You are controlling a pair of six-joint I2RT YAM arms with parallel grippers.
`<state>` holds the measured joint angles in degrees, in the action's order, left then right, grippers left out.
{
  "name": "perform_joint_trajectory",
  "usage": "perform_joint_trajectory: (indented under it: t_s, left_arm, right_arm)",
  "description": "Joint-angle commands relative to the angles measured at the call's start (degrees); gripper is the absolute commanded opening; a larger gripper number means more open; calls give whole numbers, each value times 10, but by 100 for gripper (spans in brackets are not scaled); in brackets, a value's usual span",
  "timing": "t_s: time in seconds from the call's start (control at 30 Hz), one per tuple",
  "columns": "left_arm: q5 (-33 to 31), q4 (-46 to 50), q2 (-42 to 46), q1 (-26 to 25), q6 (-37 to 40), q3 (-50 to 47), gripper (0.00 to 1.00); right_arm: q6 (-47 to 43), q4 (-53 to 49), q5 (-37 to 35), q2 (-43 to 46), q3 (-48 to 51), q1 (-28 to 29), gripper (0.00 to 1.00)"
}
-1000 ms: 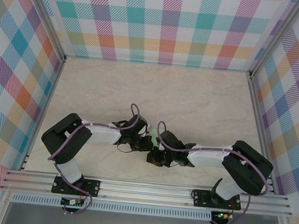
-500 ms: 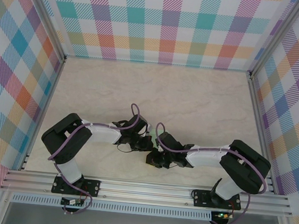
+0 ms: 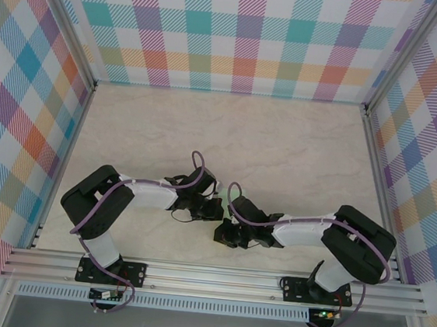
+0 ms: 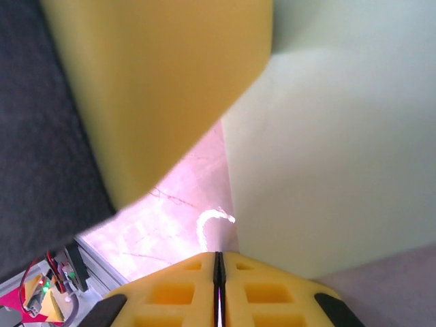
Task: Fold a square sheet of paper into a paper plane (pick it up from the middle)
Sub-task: Third fold the triangle at the center of the table.
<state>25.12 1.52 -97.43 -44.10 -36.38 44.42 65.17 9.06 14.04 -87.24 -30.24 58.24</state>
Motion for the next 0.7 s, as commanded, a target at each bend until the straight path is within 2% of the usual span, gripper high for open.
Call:
perform_joint_trajectory:
  t_s: [0.0, 0.2, 0.47, 0.67]
  left_arm:
    - [-28, 57, -10, 2, 11, -4, 2]
    - [-28, 60, -11, 2, 13, -5, 2]
    - [-26, 60, -12, 2, 13, -5, 2]
    - [-27, 63, -11, 2, 15, -5, 2]
  right_arm:
    - [-14, -35, -36, 52, 9, -3, 12]
    - [-17, 15, -45, 98, 48, -35, 13]
    - [-22, 112, -12, 32, 59, -38, 12]
    - [-22, 58, -39, 25, 70, -38, 10]
